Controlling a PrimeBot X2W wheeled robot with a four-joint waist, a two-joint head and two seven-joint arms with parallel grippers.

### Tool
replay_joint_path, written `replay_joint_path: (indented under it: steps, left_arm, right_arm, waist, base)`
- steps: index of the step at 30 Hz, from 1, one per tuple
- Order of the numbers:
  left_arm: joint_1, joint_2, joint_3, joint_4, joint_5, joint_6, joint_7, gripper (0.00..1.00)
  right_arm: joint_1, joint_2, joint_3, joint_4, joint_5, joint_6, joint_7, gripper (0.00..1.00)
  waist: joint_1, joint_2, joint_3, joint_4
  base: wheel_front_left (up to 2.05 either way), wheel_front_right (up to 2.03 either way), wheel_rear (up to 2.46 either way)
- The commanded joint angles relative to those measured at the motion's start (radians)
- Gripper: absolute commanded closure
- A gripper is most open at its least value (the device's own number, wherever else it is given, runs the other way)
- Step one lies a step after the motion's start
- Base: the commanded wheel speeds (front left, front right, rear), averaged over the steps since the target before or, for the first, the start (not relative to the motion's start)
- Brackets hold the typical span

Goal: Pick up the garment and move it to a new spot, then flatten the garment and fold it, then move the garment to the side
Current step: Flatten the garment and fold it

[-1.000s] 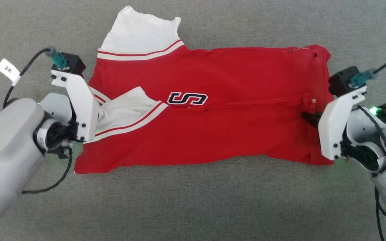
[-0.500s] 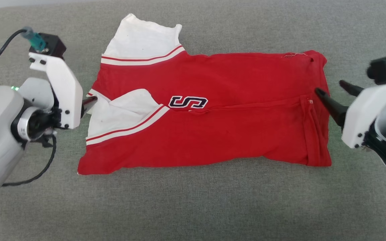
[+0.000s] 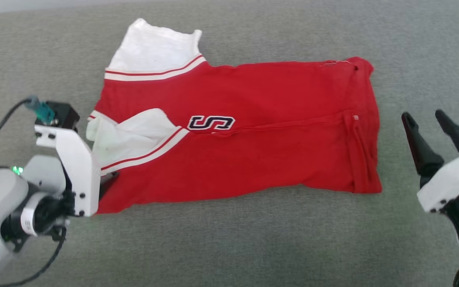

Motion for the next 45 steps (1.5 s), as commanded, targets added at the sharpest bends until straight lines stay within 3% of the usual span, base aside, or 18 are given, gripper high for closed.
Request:
replay_joint_path:
  steps: [1, 7, 13, 14, 15, 26, 35, 36, 37, 41, 45]
  left_arm:
    - [0.019, 0.007, 0.004, -0.009, -0.005, 0.016, -0.007, 0.0]
    - [0.085, 0.016, -0.003, 0.027, -0.036, 0.063, -0.018, 0.0]
    - [0.132, -0.021, -0.013, 0.114, -0.071, 0.064, -0.016, 0.0]
    - [0.137, -0.03, -0.02, 0.128, -0.075, 0.055, -0.011, 0.59]
    - [0.141, -0.044, -0.019, 0.143, -0.085, 0.052, -0.009, 1.0]
    - [0.095, -0.138, -0.057, 0.178, -0.051, -0.001, 0.006, 1.0]
    - [0.071, -0.185, -0.067, 0.19, -0.035, -0.027, 0.001, 1.0]
    - [0.068, -0.19, -0.067, 0.192, -0.034, -0.029, 0.001, 1.0]
    - [0.064, -0.196, -0.067, 0.194, -0.033, -0.031, 0.0, 1.0]
    - [0.055, -0.197, -0.059, 0.2, -0.032, -0.035, -0.011, 1.0]
    - [0.061, -0.168, -0.038, 0.179, -0.051, -0.03, -0.01, 1.0]
  right_arm:
    - [0.021, 0.015, -0.006, -0.021, -0.003, 0.0, 0.009, 0.0]
    - [0.091, 0.069, -0.026, -0.071, -0.002, 0.0, 0.048, 0.0]
    - [0.123, 0.085, -0.011, -0.057, 0.019, 0.0, 0.109, 0.0]
    - [0.126, 0.085, -0.003, -0.052, 0.02, 0.0, 0.127, 0.0]
    - [0.129, 0.086, 0.008, -0.044, 0.027, 0.0, 0.146, 0.0]
    - [0.038, 0.073, 0.051, 0.102, 0.01, 0.0, 0.272, 0.0]
    - [-0.041, 0.081, 0.103, 0.362, -0.055, 0.0, 0.363, 0.0]
    - [-0.048, 0.083, 0.112, 0.391, -0.054, 0.0, 0.374, 0.09]
    - [-0.055, 0.078, 0.126, 0.415, -0.057, 0.0, 0.381, 1.0]
    - [-0.064, 0.057, 0.129, 0.448, -0.054, -0.002, 0.401, 1.0]
    - [-0.064, 0.01, 0.143, 0.394, -0.02, -0.002, 0.45, 1.0]
  waist:
    - [0.0, -0.0001, 0.005, -0.013]
    - [0.0, -0.0001, 0.015, -0.043]
    - [0.0, -0.0001, 0.022, -0.054]
    - [0.0, -0.0001, 0.023, -0.055]
    - [0.0, -0.0001, 0.024, -0.053]
    - [0.0, -0.0001, 0.035, 0.0]
    - [0.0, -0.0001, 0.04, 0.034]
    - [0.0, -0.0001, 0.04, 0.037]
    - [0.0, -0.0001, 0.041, 0.041]
    - [0.0, -0.0001, 0.041, 0.05]
    - [0.0, -0.0001, 0.032, 0.051]
  base:
    - [0.0, 0.0, 0.0]
    - [0.0, 0.0, 0.0]
    - [0.0, 0.0, 0.0]
    - [0.0, 0.0, 0.0]
    - [0.0, 0.0, 0.0]
    - [0.0, 0.0, 0.0]
    - [0.0, 0.0, 0.0]
    - [0.0, 0.0, 0.0]
    - [0.0, 0.0, 0.0]
    - [0.0, 0.0, 0.0]
    - [0.0, 0.0, 0.0]
